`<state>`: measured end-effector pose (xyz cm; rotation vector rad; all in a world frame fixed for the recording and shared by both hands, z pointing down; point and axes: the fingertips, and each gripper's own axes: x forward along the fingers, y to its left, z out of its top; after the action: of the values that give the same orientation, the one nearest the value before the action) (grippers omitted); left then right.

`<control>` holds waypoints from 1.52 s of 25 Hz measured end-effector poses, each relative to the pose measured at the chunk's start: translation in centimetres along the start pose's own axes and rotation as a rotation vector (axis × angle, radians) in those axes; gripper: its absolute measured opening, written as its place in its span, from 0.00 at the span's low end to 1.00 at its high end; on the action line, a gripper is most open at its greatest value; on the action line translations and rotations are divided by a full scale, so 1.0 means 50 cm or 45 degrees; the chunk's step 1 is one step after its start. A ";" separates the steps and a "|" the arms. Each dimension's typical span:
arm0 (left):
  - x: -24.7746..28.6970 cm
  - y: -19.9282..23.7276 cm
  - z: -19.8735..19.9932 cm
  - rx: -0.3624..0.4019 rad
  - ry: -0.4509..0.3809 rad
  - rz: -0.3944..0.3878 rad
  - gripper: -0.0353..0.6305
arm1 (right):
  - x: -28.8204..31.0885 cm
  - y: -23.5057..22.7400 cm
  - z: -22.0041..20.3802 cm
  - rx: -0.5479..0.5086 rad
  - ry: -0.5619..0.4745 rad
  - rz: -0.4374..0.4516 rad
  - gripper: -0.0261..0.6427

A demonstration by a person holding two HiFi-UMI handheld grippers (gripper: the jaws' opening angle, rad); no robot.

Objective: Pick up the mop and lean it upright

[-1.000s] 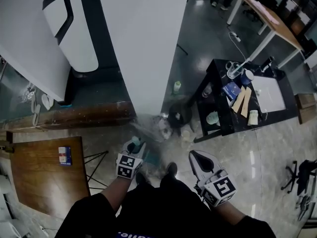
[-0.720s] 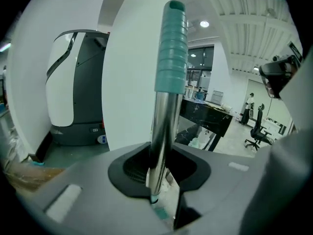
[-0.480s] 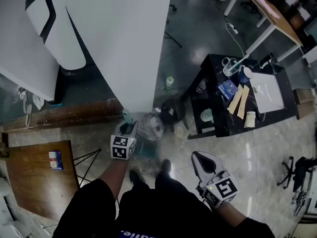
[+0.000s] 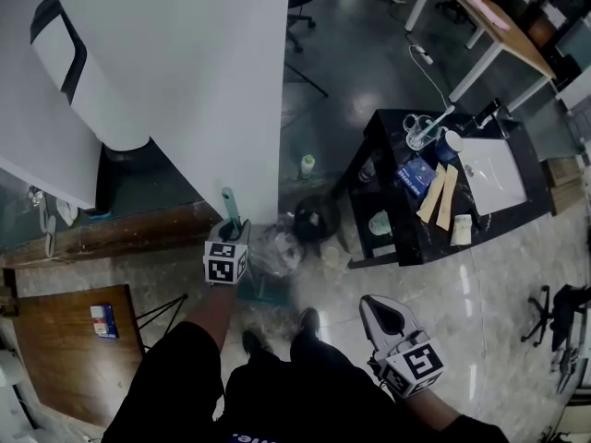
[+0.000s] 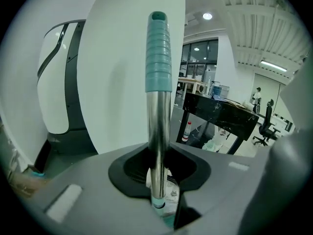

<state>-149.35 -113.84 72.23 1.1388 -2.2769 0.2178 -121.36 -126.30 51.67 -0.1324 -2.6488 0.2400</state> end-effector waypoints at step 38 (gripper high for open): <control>-0.054 0.000 0.009 0.036 0.032 -0.068 0.34 | -0.045 0.085 0.004 -0.045 -0.080 -0.049 0.05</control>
<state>-148.27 -112.19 70.35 1.2029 -2.2248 0.2432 -119.25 -122.48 49.68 -0.0865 -2.7160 0.1880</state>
